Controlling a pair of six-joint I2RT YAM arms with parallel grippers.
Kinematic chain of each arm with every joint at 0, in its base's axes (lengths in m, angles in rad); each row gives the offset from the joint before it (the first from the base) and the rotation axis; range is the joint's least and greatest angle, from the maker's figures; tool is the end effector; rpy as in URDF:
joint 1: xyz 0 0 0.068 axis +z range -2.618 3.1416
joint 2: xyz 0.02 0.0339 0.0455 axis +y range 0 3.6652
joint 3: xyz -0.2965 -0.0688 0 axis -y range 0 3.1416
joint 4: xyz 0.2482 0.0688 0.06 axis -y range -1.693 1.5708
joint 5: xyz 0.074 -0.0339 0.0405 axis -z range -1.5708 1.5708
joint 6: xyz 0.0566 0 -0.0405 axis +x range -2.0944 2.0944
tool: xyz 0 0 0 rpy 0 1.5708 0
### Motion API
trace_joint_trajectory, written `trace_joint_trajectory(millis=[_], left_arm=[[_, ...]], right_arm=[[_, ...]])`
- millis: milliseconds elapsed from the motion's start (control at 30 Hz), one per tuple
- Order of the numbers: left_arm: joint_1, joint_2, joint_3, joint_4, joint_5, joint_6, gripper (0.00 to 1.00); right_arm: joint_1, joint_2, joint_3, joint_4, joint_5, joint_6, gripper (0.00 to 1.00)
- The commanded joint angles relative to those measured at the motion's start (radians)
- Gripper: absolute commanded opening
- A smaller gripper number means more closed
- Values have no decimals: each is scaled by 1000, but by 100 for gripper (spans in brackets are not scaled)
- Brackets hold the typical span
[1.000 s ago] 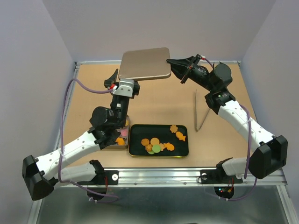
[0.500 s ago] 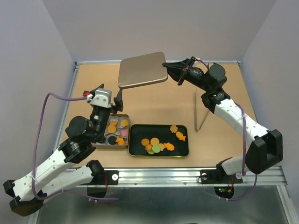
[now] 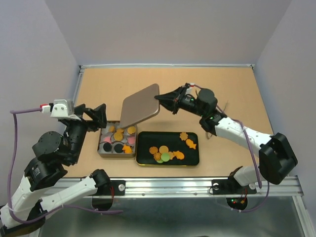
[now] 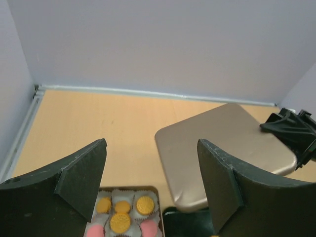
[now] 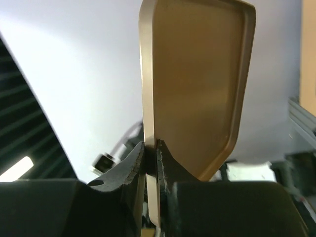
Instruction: Pack the cookies
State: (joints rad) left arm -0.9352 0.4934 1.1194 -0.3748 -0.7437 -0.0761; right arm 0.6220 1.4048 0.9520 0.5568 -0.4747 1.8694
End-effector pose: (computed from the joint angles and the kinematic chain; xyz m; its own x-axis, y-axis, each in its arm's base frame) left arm 0.0527 -0.0069 0.4767 0.1317 -0.2728 -0.9530 0.2136 0.9466 -0.2414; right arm 0.2646 0.2215 0.3642 -0.8732 0.4199 0.2472 0.1805 -0.1925 0.9645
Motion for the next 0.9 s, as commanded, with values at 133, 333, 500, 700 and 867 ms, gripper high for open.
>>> trace_joint_trajectory(millis=[133, 333, 500, 700, 867], left_arm=[[-1, 105, 3, -320, 92, -277, 95], [10, 168, -49, -352, 176, -329, 95], [235, 307, -98, -291, 474, -202, 94], [644, 413, -11, -219, 701, -86, 88], [719, 421, -51, -187, 705, -161, 89]], right_arm=[[163, 109, -116, 374, 150, -145, 0], [180, 175, -128, 480, 139, -177, 0], [185, 187, -133, 488, 134, -203, 0], [193, 191, -191, 517, 142, -216, 0], [220, 224, -205, 543, 154, -254, 0]])
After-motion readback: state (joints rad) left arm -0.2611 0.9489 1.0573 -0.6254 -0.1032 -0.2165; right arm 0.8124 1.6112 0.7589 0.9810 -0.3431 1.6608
